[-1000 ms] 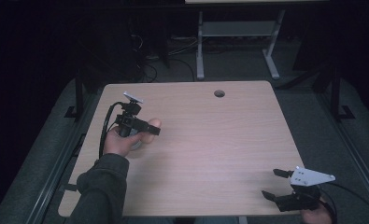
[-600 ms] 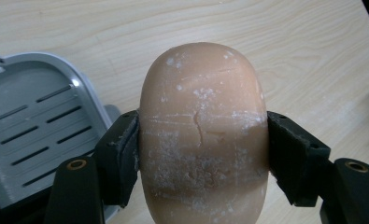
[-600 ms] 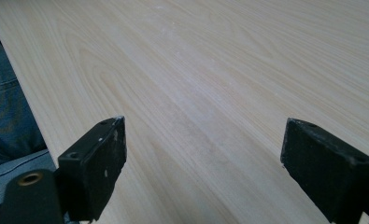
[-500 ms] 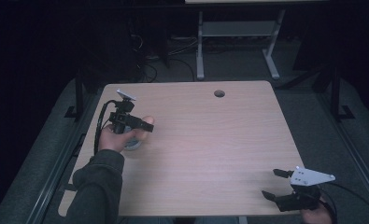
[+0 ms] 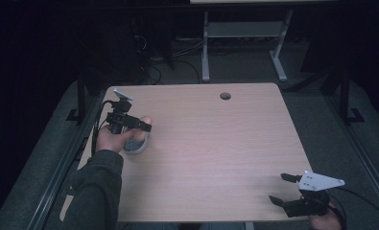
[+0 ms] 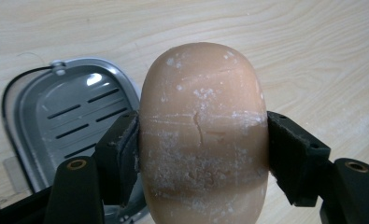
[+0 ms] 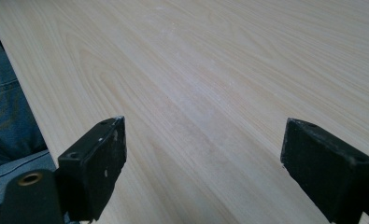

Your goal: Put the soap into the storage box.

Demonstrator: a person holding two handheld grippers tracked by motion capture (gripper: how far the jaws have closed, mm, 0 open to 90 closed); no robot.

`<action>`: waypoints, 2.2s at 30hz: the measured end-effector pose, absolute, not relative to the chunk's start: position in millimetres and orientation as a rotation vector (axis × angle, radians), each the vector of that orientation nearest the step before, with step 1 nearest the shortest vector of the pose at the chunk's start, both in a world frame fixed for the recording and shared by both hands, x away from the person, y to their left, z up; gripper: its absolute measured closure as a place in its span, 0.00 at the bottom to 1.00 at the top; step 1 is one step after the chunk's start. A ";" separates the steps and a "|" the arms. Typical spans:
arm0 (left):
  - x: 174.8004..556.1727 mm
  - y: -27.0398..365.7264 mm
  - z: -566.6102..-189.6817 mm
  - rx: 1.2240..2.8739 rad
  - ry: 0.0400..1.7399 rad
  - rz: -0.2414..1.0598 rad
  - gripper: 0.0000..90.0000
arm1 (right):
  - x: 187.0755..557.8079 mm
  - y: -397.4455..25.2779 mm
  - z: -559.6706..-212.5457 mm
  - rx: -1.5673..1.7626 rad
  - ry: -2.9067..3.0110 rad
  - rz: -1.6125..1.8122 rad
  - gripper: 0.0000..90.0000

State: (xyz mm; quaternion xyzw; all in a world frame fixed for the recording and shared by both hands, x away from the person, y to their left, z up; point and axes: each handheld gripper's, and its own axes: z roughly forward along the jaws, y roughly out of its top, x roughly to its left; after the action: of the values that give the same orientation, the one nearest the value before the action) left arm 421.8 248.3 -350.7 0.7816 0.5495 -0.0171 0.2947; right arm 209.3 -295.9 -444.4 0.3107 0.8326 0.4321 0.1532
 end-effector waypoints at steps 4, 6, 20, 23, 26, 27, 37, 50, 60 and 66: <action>423.0 252.4 -351.4 2.074 1.483 -0.030 0.36 | 208.9 -295.6 -444.3 0.899 2.390 1.238 0.15; 423.6 254.4 -352.2 2.077 1.493 -0.016 0.36 | 208.8 -295.7 -444.2 0.898 2.389 1.240 0.15; 427.2 266.3 -363.7 2.073 1.550 0.009 0.36 | 209.1 -296.3 -444.4 0.887 2.389 1.242 0.15; 428.1 267.5 -367.3 2.068 1.571 0.014 0.36 | 209.1 -296.4 -444.5 0.887 2.390 1.241 0.15; 428.7 267.9 -368.6 2.073 1.574 0.017 0.36 | 209.1 -296.5 -444.4 0.887 2.390 1.242 0.15; 429.3 267.4 -369.5 2.075 1.580 0.022 0.36 | 209.0 -296.5 -444.4 0.887 2.389 1.242 0.15; 431.0 266.7 -372.4 2.081 1.602 0.060 0.36 | 208.3 -296.7 -444.3 0.893 2.394 1.243 0.15; 429.8 270.0 -387.0 2.084 1.641 0.070 0.36 | 208.2 -296.4 -444.0 0.884 2.396 1.243 0.15; 430.4 267.3 -388.5 2.102 1.662 0.113 0.36 | 208.1 -296.7 -443.8 0.885 2.396 1.246 0.15; 430.7 265.2 -389.2 2.114 1.661 0.125 0.36 | 208.1 -296.9 -443.7 0.883 2.396 1.248 0.15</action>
State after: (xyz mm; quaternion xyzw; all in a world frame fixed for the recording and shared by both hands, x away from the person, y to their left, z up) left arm 430.7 265.2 -389.2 0.7656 0.6015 0.0454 0.2234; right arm 208.1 -296.9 -443.7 0.3073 0.8335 0.4343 0.1493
